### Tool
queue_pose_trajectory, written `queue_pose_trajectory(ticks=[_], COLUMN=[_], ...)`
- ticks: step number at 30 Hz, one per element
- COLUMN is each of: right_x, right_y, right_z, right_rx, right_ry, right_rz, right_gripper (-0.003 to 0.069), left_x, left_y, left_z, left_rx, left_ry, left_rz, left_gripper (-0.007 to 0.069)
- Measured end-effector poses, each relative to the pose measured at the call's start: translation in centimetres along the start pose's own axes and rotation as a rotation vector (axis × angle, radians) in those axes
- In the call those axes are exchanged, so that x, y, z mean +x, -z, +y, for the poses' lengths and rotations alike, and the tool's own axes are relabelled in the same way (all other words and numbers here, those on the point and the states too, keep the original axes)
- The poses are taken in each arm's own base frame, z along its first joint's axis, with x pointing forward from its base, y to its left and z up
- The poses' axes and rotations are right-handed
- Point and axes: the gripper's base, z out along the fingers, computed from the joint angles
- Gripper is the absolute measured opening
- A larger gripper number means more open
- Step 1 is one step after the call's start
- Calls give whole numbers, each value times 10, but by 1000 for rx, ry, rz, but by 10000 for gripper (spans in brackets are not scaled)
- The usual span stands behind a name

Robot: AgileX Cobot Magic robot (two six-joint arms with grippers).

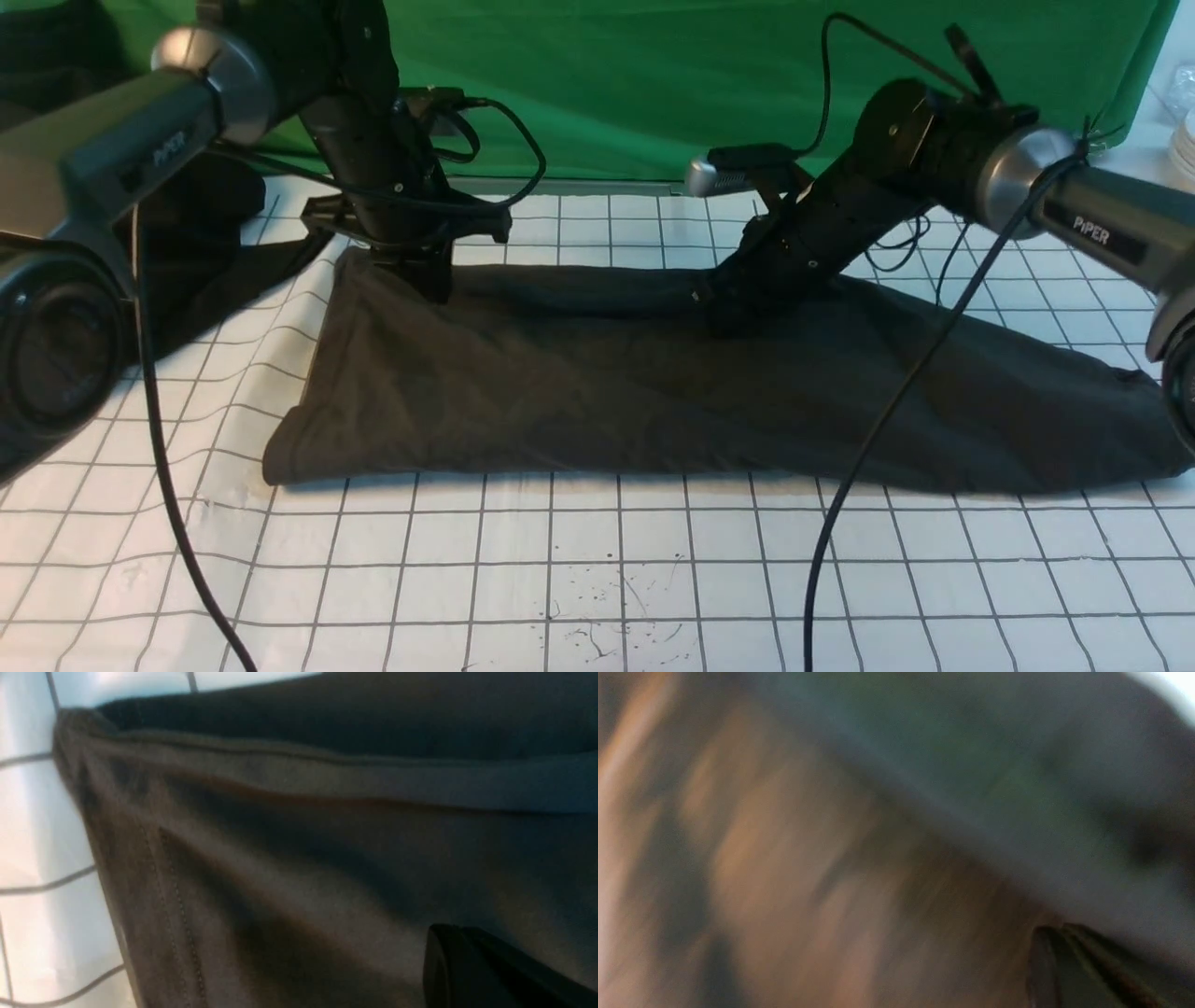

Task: Fold a long-sleeved shirt over a white checkered tablecloth.
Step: 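Fold the black garment in half by bringing its near edge over to the far edge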

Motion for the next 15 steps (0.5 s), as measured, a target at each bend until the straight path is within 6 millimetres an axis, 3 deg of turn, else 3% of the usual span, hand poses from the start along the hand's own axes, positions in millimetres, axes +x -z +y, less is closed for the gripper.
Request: queue_pose_trajectory(ticks=[7,10,15], right_x=[-21,-30,-40], right_y=[-10,6,49], right_z=[-22,-25,-18], right_rx=[79,53,17], right_ry=[-11,-3,51], right_rz=[-185,-156,-73], right_gripper=[-2,-2,-2], left_x=[0,1,2], left_y=[0,0,6], left_z=[-1,-1,-2], left_rx=[16,16,19], left_ry=[18,17,6], left_rz=[1,11,15], left_gripper=[1,1,1])
